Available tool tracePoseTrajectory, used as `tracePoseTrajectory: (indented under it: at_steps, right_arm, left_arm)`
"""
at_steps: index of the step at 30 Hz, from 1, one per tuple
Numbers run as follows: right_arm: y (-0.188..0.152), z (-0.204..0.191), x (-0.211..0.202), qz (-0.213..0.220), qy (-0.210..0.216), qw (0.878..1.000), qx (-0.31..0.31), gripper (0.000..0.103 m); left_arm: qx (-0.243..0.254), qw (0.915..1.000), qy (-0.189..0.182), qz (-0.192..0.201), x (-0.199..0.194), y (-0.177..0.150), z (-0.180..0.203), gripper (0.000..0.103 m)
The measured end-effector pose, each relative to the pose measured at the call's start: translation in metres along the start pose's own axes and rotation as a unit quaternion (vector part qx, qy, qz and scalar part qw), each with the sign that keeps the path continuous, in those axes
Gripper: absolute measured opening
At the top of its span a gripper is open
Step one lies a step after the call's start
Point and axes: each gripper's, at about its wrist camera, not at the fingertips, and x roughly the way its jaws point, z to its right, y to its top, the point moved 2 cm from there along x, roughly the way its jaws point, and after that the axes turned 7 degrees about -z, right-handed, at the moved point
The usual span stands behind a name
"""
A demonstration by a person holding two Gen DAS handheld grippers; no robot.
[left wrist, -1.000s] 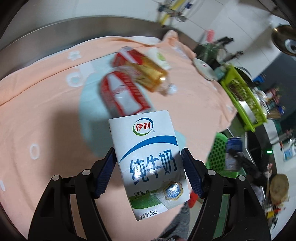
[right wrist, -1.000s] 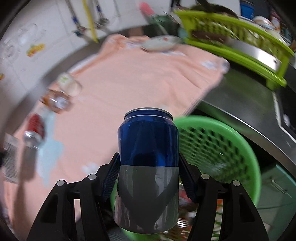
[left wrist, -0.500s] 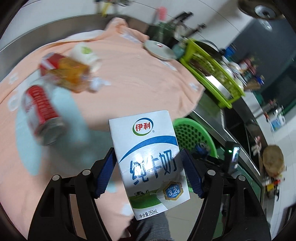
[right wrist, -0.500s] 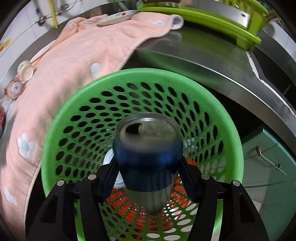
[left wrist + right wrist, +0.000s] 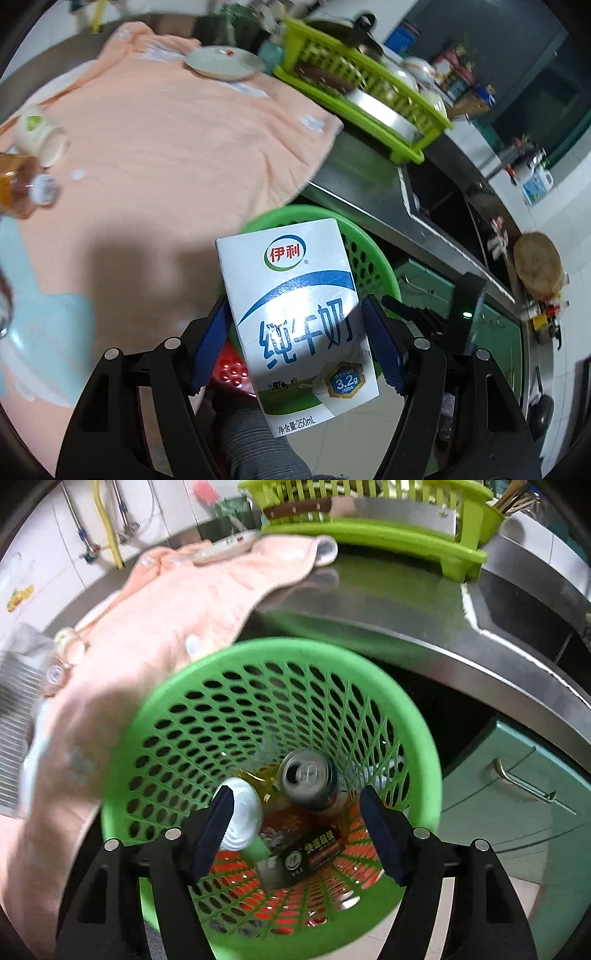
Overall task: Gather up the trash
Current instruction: 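Release the milk carton into the green basket with the left gripper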
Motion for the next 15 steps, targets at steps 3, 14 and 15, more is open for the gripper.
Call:
tracePoseTrajectory:
  at_steps: [3,14,15]
  right_arm:
    - [-0.006,0.008,-0.024,0.027,0.008,1.0,0.009,0.07]
    - [-0.033,0.051,-0.078,0.083,0.012,0.995,0.046,0.074]
    - [-0.034,0.053,-0.078,0.083,0.013,0.995,0.048,0.074]
  left_arm:
    - [0.01,0.9999,0.003,-0.01,0.02,0.007,0.01,0.07]
    - [0.039,0.9957,0.011,-0.083,0.118,0.01,0.049,0.07]
    - [0.04,0.9951,0.014,-0.089,0.126,0.008,0.05,0.07]
